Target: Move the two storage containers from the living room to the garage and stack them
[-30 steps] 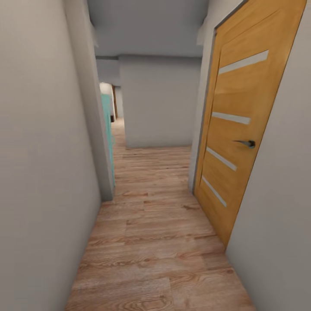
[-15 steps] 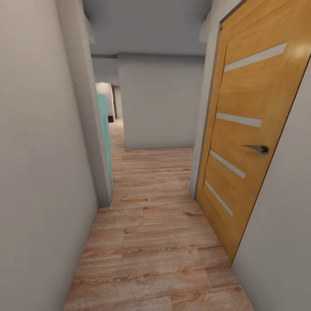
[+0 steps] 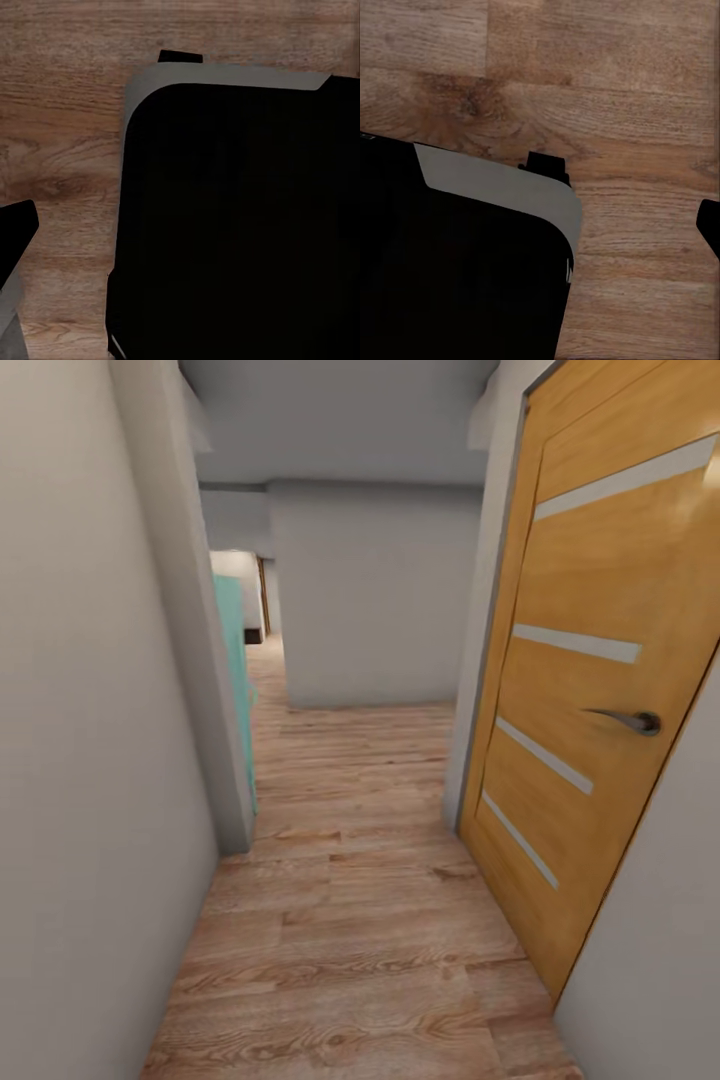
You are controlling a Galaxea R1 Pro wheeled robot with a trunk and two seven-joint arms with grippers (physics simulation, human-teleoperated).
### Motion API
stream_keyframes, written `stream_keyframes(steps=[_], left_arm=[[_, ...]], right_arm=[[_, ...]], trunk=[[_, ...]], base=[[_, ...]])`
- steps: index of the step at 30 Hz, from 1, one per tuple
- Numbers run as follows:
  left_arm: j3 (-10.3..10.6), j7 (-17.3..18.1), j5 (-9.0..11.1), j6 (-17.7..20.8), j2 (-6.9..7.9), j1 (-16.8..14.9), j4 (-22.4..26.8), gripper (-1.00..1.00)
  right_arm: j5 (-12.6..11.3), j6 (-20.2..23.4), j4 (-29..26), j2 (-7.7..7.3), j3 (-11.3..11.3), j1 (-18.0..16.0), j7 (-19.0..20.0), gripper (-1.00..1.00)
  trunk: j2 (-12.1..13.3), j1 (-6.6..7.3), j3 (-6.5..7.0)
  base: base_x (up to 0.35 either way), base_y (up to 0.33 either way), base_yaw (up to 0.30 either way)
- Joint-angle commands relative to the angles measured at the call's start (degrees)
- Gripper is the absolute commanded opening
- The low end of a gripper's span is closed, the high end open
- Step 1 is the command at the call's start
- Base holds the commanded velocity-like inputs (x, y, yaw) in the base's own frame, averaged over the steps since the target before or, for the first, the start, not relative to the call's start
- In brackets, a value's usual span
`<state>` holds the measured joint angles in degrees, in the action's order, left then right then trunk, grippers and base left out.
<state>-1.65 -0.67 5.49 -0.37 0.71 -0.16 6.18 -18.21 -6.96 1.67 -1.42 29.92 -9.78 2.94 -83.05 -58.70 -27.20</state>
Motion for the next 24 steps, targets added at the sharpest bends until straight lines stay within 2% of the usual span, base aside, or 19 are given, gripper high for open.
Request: stream_keyframes(steps=[1, 7, 14, 15, 16, 20, 24], left_arm=[[-0.11, -0.02, 0.58, 0.53, -0.01, -0.01, 0.21, 1.0], [-0.11, -0.03, 0.5, 2.38, -0.04, -0.01, 0.88, 1.0], [-0.11, 0.02, 1.06, 2.56, 0.07, -0.1, 1.57, 1.0], [-0.11, 0.06, 2.14, 2.45, 0.16, -0.1, 1.6, 1.0], [-0.05, 0.12, 4.99, 2.19, 0.29, -0.1, 1.63, 1.0], [-0.03, 0.14, 6.21, 2.08, 0.23, -0.1, 1.58, 1.0], [-0.02, 0.14, 6.56, 2.05, 0.13, -0.1, 1.56, 1.0]], right_arm=[[-0.6, -0.34, 0.18, 0.01, 0.4, -0.07, 0.31, 1.0], [-0.6, -0.34, 0.18, 0.01, 0.42, -0.08, 0.31, 1.0], [-0.66, -0.2, 0.21, 0.01, 0.41, -0.06, 0.31, 1.0], [-0.69, 0.1, 0.22, 0.06, 0.41, -0.06, 0.31, 1.0], [-0.69, 0.42, 0.25, 0.03, 0.4, -0.06, 0.33, 1.0], [-0.75, 0.35, 0.24, -0.02, 0.36, -0.06, 0.31, 1.0], [-0.67, -0.05, 0.19, 0.17, 0.36, -0.06, 0.31, 1.0]], trunk=[[-0.03, -0.03, -0.06], [-0.03, -0.03, -0.06], [-0.03, -0.03, -0.06], [-0.03, -0.03, -0.06], [-0.03, -0.03, -0.06], [-0.03, -0.03, -0.06], [-0.03, -0.03, -0.06]], base=[[0.325, 0.0, 0.0], [0.326, 0.0, 0.0], [0.326, 0.0, 0.0], [0.326, 0.0, 0.0], [0.326, 0.0, 0.0], [0.326, 0.0, 0.0], [0.326, -0.002, 0.0]])
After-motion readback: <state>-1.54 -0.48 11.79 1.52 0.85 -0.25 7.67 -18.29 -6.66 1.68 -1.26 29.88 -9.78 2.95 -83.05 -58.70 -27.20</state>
